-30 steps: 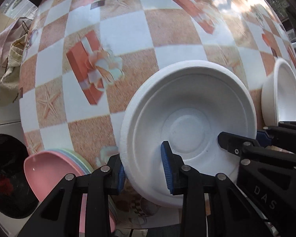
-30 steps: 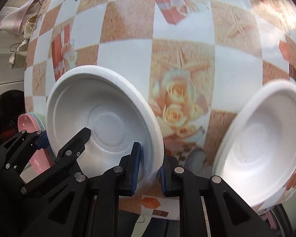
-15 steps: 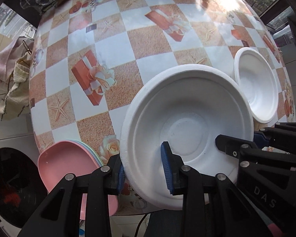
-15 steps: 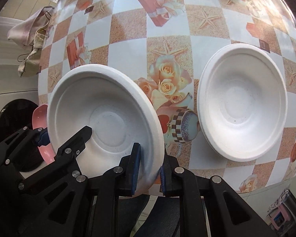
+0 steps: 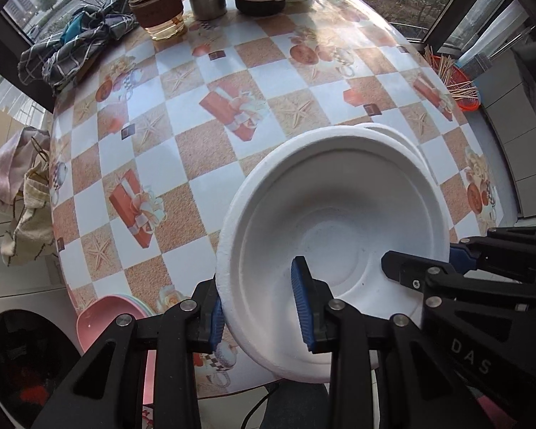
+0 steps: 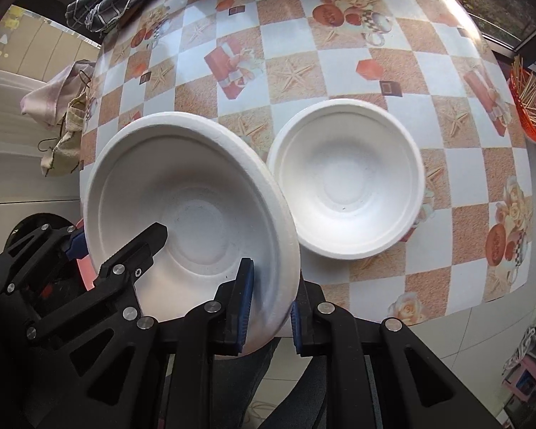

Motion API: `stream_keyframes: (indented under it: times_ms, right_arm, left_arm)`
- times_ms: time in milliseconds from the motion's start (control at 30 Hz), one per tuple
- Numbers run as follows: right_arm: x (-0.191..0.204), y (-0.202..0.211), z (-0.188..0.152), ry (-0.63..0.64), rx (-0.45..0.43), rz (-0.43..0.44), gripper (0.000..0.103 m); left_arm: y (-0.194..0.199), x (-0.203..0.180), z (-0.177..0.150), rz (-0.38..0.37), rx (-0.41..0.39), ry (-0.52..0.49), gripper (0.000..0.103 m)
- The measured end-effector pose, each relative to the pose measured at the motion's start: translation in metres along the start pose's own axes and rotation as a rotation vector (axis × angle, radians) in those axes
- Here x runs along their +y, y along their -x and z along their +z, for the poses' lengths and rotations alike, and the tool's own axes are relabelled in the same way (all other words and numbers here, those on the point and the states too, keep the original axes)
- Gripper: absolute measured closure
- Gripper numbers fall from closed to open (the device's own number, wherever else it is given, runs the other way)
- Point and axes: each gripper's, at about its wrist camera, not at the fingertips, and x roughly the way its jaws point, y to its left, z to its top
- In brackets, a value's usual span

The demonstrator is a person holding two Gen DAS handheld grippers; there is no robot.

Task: Organize plates and bowls
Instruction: 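Carry the third bowl with both grippers over the bowl stack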

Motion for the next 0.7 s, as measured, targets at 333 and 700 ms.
stream_keyframes:
  times_ms: [333,700]
  right_arm:
    - [-0.079,0.015,0.010,-0.070,0.015,-0.013,0.083]
    - [-0.100,0.007,0.029,-0.067,-0.009,-0.057,0.079]
  left_arm:
    - [-0.018,-0.067,0.034,0.005,0.026,-0.085,0.067]
    - [-0.029,-0.071,0.049,0.051,0.000,-0.071,0.046]
